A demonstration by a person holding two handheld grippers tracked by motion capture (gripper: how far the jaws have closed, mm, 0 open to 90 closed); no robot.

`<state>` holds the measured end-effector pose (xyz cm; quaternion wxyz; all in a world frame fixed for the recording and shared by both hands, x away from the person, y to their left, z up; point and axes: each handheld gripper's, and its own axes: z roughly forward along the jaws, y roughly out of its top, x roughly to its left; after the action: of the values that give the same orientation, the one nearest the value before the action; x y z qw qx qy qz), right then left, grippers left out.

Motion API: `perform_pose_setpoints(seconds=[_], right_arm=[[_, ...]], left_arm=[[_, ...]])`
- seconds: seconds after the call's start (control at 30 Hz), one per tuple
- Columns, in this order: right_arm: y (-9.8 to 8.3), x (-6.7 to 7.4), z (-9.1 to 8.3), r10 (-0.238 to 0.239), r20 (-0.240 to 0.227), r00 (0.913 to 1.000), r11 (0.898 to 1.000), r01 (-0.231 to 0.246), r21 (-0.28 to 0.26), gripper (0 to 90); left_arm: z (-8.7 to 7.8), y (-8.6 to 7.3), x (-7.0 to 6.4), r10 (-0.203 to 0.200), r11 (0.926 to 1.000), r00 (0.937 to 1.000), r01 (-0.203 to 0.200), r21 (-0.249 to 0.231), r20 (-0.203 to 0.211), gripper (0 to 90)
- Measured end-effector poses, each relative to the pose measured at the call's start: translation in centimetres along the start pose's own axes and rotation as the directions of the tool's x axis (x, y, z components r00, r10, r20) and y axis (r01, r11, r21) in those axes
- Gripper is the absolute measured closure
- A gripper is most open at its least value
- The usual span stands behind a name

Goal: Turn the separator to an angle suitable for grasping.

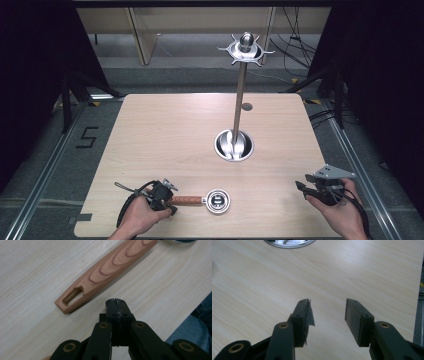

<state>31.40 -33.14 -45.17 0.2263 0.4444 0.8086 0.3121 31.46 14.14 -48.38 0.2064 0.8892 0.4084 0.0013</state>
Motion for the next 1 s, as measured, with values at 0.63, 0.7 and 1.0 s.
perform_pose_setpoints(seconds=[0.63,0.7,1.0], right_arm=[[0.1,0.5,-0.1,0.058,-0.014,0.9982,0.998,-0.058,0.024,53.9],[0.0,0.3,0.0,0.038,-0.02,0.9991,0.999,-0.038,0.021,53.8],[0.0,0.3,0.0,0.033,-0.011,0.9994,0.999,-0.033,0.014,53.3]], left_arm=[[1.8,5.5,2.9,-0.026,0.9994,0.9949,0.028,0.019,-0.098,89.3],[2.1,6.2,2.9,-0.056,0.9982,0.9944,0.058,0.017,-0.09,89.3],[3.2,8.6,2.2,-0.081,0.9967,0.989,0.08,-0.016,-0.123,89.3]])
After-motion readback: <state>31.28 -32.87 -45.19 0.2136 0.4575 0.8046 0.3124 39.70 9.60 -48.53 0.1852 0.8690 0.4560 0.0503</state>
